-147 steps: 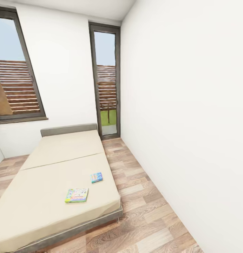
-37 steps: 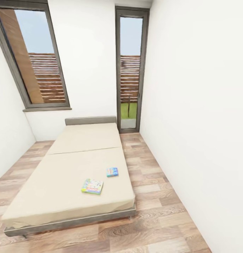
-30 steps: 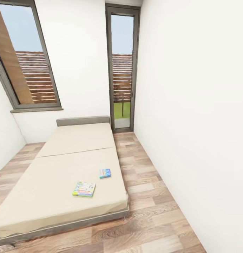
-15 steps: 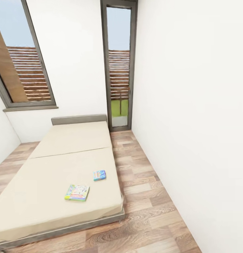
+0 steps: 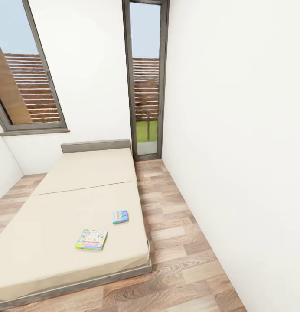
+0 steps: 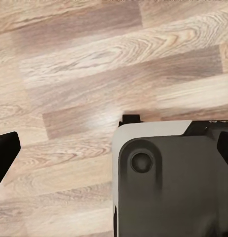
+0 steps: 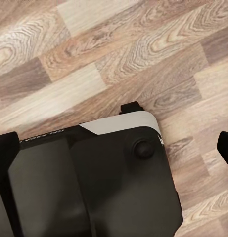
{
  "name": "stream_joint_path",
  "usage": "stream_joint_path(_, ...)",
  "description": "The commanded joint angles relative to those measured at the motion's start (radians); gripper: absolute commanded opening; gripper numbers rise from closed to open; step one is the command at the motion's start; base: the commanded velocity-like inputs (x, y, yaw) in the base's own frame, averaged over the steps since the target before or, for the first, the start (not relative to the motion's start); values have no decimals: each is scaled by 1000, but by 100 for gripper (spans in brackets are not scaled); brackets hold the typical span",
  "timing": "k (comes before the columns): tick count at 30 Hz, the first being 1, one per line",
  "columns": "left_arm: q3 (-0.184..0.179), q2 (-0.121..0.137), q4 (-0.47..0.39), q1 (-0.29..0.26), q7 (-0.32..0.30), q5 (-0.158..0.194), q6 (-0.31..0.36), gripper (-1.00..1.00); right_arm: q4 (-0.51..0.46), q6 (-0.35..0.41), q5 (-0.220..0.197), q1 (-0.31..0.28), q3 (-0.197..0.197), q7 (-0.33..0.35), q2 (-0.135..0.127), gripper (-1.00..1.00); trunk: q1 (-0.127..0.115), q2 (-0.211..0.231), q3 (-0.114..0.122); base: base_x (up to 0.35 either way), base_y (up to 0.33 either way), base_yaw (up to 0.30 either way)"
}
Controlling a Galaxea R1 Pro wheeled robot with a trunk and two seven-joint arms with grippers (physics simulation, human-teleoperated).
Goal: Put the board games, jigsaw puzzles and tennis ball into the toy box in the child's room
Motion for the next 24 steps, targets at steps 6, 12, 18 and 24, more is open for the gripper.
stream_joint_path(6,-1,0,1,-1,1,-1,-4,100,-1,-1,-5,0,-2,-2,2,100,1,-2,-2,25,-2,153)
stream_joint_path(12,-1,0,1,-1,1,-1,-4,100,-1,-1,-3,0,-1,-11,12,100,1,-2,-3,3,0,271)
stream_joint_path(18,-1,0,1,-1,1,-1,-4,100,-1,-1,-1,0,-1,-39,16,100,1,-2,-3,1,0,287)
stream_joint_path(24,-1,0,1,-1,1,-1,-4,100,-1,-1,0,0,-1,-50,17,100,1,-2,-3,32,0,290)
